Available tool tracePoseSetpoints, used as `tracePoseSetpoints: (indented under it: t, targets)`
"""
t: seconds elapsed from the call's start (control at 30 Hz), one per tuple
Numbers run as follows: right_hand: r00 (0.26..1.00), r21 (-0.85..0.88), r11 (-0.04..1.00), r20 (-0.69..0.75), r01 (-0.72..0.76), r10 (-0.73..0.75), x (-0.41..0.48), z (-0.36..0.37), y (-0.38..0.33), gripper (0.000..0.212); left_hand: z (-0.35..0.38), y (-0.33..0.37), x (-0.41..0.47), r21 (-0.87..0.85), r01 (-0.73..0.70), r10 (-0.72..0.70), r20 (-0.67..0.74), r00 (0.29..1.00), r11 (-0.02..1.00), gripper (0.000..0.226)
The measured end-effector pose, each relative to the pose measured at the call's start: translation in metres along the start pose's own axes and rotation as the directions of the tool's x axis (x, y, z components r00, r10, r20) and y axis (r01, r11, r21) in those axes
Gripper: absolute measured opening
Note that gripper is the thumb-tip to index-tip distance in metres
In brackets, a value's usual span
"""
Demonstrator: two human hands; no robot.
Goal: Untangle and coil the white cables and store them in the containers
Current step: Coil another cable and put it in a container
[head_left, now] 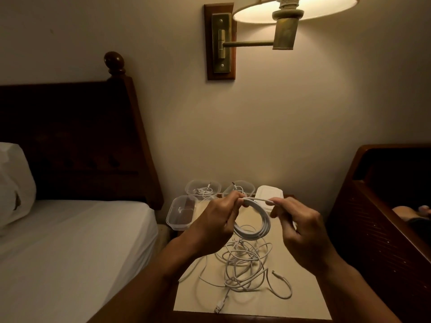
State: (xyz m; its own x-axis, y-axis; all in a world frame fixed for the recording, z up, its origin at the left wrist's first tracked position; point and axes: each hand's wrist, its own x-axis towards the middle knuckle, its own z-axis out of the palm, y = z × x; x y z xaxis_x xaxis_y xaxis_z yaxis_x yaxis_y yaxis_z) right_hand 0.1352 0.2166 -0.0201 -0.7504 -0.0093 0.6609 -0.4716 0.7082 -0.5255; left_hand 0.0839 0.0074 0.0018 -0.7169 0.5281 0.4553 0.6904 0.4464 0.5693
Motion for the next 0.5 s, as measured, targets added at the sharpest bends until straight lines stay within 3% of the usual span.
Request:
tracePoseSetpoints:
  t: [0.07,0.13,0.2,0.23,0.33,0.43,0.5]
  targets:
    - [0.998,-0.209,0.976,-0.006,0.063,-0.066,0.008,0.000,0.009,0.025,-0.002,0.003,0.000,-0.014,-0.008,0.008,-0.002,1.000,1.000,0.024]
    - [1.000,-0.271,0.962,-0.029,-0.011,0.003,0.014,0.003,0.011,0.024,-0.002,0.007,0.000,0.022,-0.031,0.030,0.016,0.999,0.999,0.023]
    - [0.981,0.011,0.980,0.001,-0.197,0.197,0.019,0.008,0.008,0.025,-0.001,0.009,0.001,0.052,-0.033,0.031,0.042,0.999,0.998,0.022]
    - [0.951,0.190,0.932,0.044,-0.309,0.307,0.021,0.009,0.007,0.024,-0.001,0.009,0.001,0.066,-0.028,0.025,0.052,0.998,0.997,0.021]
    - [0.852,0.538,0.670,0.213,-0.511,0.479,0.025,0.012,-0.002,0.018,0.001,0.007,0.003,0.100,-0.007,0.001,0.054,0.999,0.995,0.020]
    - [0.769,0.694,0.389,0.386,-0.606,0.510,0.026,0.010,-0.013,0.020,0.000,0.003,0.003,0.132,0.014,-0.019,0.035,0.999,0.991,0.021]
    - [0.728,0.718,0.280,0.440,-0.637,0.525,0.026,0.011,-0.016,0.021,0.000,0.000,0.003,0.135,0.023,-0.029,0.042,0.999,0.991,0.020]
